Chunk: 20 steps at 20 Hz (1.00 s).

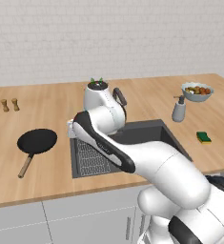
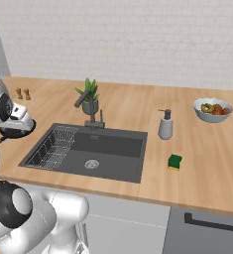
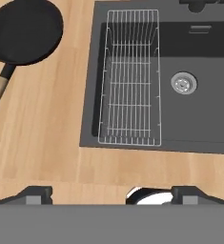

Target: Pick the pan and sponge and place them into the sink. Then turn on the water.

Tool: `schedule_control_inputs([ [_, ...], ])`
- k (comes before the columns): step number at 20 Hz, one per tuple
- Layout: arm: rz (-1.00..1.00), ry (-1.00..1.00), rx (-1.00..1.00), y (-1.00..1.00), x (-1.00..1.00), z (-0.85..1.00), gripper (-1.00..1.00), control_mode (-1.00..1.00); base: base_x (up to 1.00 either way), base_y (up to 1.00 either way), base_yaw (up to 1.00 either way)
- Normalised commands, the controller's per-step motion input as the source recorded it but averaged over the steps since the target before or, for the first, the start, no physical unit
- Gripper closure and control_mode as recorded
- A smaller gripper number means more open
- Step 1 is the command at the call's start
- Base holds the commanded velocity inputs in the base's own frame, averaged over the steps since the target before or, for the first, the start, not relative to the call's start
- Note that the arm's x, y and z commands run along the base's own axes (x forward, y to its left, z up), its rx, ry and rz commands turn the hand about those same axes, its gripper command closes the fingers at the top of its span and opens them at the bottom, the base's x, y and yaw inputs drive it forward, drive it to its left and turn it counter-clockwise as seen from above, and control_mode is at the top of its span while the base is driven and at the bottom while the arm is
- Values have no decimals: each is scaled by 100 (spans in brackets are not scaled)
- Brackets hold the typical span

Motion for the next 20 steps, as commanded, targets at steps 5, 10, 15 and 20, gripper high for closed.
schedule_control_inputs([
  [5,-6,2,-5,89,0,-4,-100,-100,0,0,0],
  [10,-11,7,-6,77,18,-31,-100,-100,0,0,0],
  [15,-6,10,0,55,29,-34,-100,-100,0,0,0],
  [20,-1,10,0,56,37,-36,-100,-100,0,0,0],
])
